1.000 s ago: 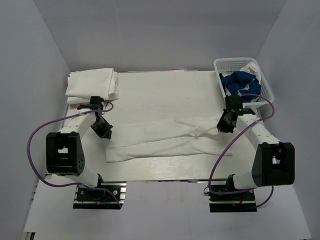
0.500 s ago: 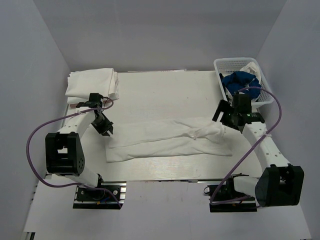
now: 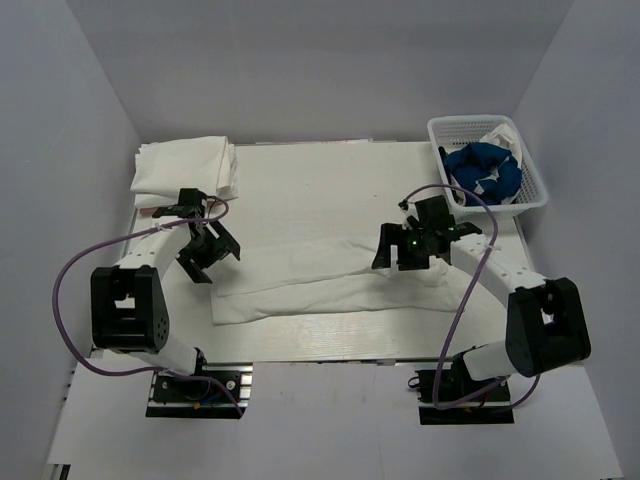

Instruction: Fold and stack the t-shirts

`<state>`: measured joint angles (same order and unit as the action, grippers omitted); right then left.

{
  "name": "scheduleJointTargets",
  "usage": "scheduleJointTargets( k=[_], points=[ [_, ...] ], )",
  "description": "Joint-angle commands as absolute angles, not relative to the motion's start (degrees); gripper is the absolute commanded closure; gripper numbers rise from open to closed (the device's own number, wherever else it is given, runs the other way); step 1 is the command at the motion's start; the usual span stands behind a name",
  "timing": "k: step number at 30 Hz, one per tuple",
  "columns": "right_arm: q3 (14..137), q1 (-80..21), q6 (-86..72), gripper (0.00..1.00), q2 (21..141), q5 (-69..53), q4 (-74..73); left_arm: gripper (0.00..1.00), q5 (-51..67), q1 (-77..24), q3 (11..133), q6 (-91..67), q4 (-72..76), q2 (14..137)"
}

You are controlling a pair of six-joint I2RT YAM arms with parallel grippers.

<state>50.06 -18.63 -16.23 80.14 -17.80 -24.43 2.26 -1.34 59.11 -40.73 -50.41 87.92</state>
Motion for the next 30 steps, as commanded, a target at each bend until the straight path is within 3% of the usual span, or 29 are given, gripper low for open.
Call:
scheduleJointTargets(
  k=[1, 3, 8, 11, 12, 13, 16, 21, 26, 27, 28, 30],
  points=[
    [50.3, -20.9, -19.3, 0.15, 82.0, -14.1, -20.7, 0.0, 2.6, -1.6, 58.9, -40.0, -49.7, 83.6],
    [49.9, -22.4, -20.2, 0.22, 83.6, -11.7, -19.0, 0.0, 1.9, -1.6, 58.9, -39.5, -50.2, 83.1],
    [48.8, -23.6, -22.9, 0.29, 86.0, 1.5, -18.1, 0.0, 0.1, -1.6, 58.9, -39.5, -51.4, 81.9],
    [48.5, -24.0, -23.5, 0.45, 87.5, 2.5, -17.0, 0.0, 0.1, -1.6, 58.9, -38.9, -51.9, 81.4],
    [48.8, -24.2, -23.6, 0.53, 88.2, 2.4, -16.9, 0.0, -0.5, -1.6, 58.9, -38.9, -51.9, 81.4],
    [48.9, -24.4, -23.8, 0.78, 88.6, 1.6, -16.9, 0.0, -0.5, -1.6, 58.9, -38.9, -51.9, 81.4],
    [50.1, -24.9, -24.1, 1.0, 88.2, -1.5, -17.6, 0.0, -1.0, -1.6, 58.9, -38.9, -52.5, 80.9],
    [55.6, -24.8, -29.1, 1.0, 84.7, -11.5, -27.4, 0.0, -1.1, -1.6, 58.9, -38.9, -52.5, 80.3],
    [52.8, -24.4, -37.5, 1.0, 83.9, -23.7, -28.2, 0.0, -0.5, -1.6, 58.9, -38.9, -51.9, 81.4],
    [52.6, -24.4, -37.4, 0.97, 84.2, -23.4, -29.3, 0.0, -0.5, -1.6, 58.9, -38.9, -51.9, 81.4],
    [52.5, -24.1, -37.5, 0.8, 84.5, -23.5, -29.7, 0.0, -0.5, -1.6, 58.9, -38.3, -51.9, 81.4],
    [52.5, -24.2, -37.1, 0.69, 85.2, -25.1, -30.4, 0.0, -0.5, -1.6, 59.9, -37.8, -52.6, 82.7]
  ],
)
